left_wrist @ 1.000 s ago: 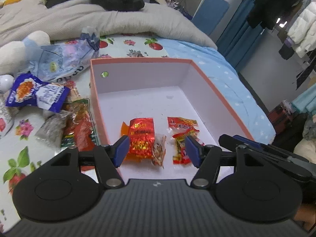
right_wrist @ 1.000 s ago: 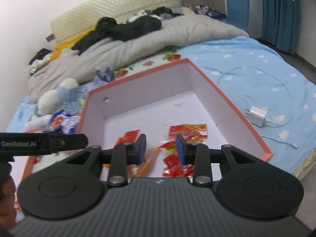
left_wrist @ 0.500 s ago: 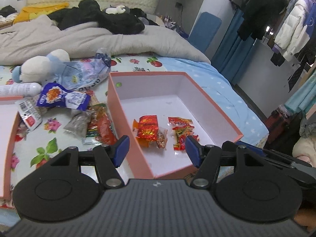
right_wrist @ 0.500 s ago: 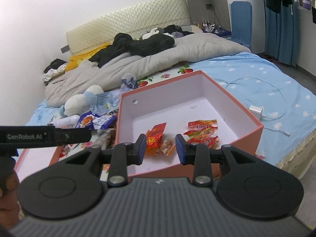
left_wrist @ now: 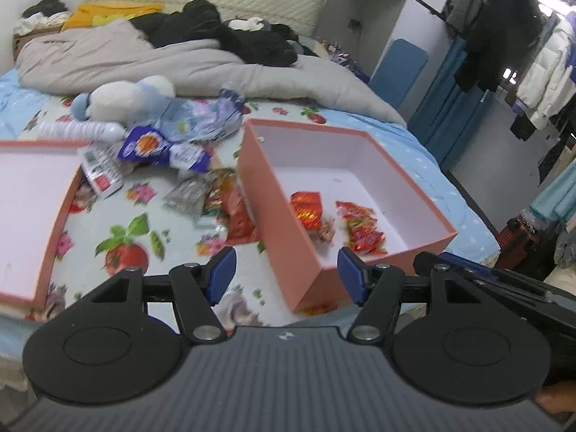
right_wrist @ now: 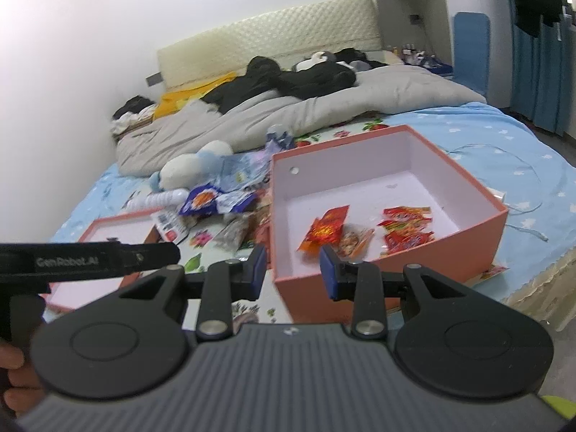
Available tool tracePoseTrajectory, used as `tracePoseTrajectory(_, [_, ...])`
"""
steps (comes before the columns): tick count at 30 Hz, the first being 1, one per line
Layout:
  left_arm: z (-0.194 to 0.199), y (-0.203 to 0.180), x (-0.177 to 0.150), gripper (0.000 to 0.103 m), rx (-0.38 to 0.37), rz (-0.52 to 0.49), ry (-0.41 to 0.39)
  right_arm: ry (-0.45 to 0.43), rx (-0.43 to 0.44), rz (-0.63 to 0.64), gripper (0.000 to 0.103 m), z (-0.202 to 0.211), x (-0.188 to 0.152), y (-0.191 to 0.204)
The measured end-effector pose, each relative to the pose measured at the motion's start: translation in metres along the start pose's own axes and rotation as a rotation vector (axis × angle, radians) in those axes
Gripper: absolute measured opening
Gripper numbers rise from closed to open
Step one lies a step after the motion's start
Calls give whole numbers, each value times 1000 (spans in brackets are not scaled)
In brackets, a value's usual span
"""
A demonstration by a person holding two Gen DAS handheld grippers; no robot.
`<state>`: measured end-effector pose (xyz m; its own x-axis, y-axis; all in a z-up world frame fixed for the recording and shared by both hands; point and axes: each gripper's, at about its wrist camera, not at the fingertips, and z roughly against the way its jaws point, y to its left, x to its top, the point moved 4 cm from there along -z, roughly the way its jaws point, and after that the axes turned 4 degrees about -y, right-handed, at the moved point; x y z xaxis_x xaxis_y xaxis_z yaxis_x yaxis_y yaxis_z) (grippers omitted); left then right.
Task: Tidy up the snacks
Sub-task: 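Lift both tools out of the box, then move both tools toward the remaining snack packets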
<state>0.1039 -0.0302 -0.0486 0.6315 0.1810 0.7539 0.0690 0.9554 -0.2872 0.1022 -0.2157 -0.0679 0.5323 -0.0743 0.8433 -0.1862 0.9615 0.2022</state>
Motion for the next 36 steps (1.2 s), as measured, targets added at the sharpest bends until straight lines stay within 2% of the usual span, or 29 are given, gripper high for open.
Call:
tracePoseTrajectory(10, [31,41,-26,68,67,52,-6,42,83,50,35,-2,-21,41])
tracePoseTrajectory(19, [22,79,-16,68,154,85,-17,89,138,145,35,-29,-22,67])
tracePoseTrajectory(25, [-15,116,3,68,156,90,12,144,124,183,35,-74,-26,85])
tracePoseTrajectory(31, [-75,161,27,68,129,90,44,154,93,193,35,-126,-16,103])
tracePoseTrajectory(36, [-121,191,38,68,122,117,60,198,72,245,35,-171,-19,108])
